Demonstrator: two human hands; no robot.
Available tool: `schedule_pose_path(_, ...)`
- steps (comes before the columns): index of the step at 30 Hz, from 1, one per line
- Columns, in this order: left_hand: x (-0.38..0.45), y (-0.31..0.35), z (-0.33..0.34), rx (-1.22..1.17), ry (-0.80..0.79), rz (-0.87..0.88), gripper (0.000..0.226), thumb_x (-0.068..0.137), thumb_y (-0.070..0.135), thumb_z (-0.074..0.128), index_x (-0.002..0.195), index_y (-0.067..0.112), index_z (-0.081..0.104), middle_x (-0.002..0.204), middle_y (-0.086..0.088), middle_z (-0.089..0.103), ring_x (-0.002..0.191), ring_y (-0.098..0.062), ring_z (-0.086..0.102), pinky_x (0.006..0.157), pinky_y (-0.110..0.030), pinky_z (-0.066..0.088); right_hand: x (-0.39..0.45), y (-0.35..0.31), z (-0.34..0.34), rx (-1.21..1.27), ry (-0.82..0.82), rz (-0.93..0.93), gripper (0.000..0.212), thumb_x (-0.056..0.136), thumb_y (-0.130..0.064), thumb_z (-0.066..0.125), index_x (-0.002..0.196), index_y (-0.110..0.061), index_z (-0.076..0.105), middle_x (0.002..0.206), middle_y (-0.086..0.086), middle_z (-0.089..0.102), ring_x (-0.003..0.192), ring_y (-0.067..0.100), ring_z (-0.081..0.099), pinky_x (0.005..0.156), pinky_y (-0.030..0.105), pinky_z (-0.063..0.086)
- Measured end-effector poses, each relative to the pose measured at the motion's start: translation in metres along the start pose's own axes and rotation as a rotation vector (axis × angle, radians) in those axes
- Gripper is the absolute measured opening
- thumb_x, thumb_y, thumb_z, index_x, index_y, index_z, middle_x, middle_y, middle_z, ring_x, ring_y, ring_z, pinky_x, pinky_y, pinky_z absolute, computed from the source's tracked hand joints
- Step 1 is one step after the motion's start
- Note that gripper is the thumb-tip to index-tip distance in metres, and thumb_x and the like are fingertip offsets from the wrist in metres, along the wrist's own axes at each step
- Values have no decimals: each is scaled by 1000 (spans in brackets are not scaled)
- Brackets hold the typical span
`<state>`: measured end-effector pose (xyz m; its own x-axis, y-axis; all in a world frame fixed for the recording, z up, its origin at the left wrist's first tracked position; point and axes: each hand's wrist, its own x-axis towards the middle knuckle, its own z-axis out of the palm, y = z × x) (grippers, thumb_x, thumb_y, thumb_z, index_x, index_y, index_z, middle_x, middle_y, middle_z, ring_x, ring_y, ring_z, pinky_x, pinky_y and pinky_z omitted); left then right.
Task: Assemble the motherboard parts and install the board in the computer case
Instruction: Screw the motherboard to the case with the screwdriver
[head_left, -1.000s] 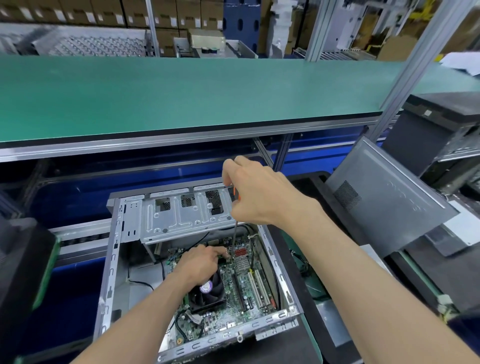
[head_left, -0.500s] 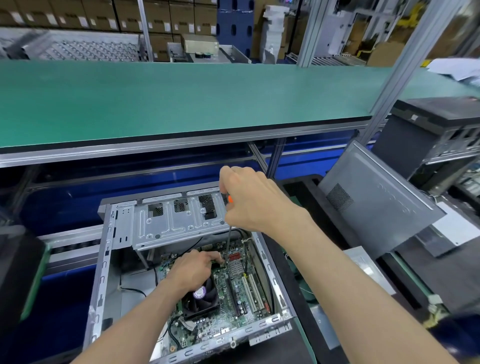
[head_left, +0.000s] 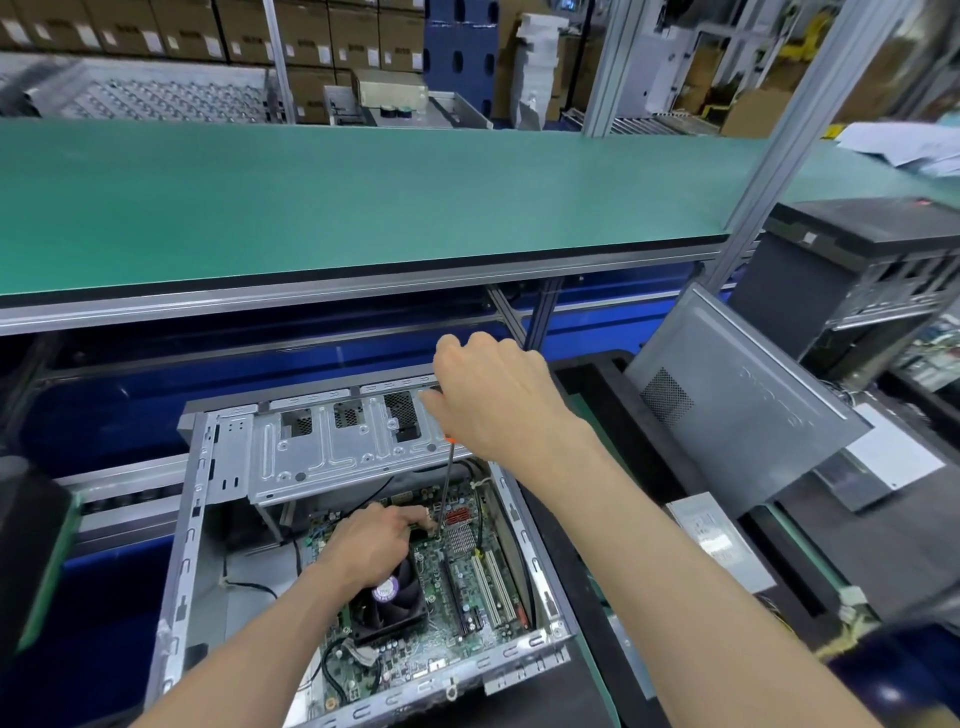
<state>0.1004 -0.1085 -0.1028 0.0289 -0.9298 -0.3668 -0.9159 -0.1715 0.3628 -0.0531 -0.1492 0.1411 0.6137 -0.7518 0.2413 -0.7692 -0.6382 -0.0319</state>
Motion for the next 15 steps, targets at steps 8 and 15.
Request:
schedule_pose_path(8, -2, -1, -1, -13, 18, 25, 43, 94, 21, 33, 96, 56, 58, 59, 7, 67, 40, -9, 49, 48, -26, 42, 1, 5, -5, 164, -117, -20, 20, 84, -19, 61, 97, -13, 48, 83, 2, 47, 78, 30, 50, 62, 36, 34)
schedule_pose_path(15, -4, 1, -3, -8, 13, 24, 42, 95, 21, 33, 93, 57, 56, 58, 6, 65, 44, -12, 51, 53, -27, 44, 1, 9, -5, 77, -92, -22, 25, 80, -26, 63, 96, -17, 47, 86, -1, 44, 70, 26, 45, 57, 32, 25)
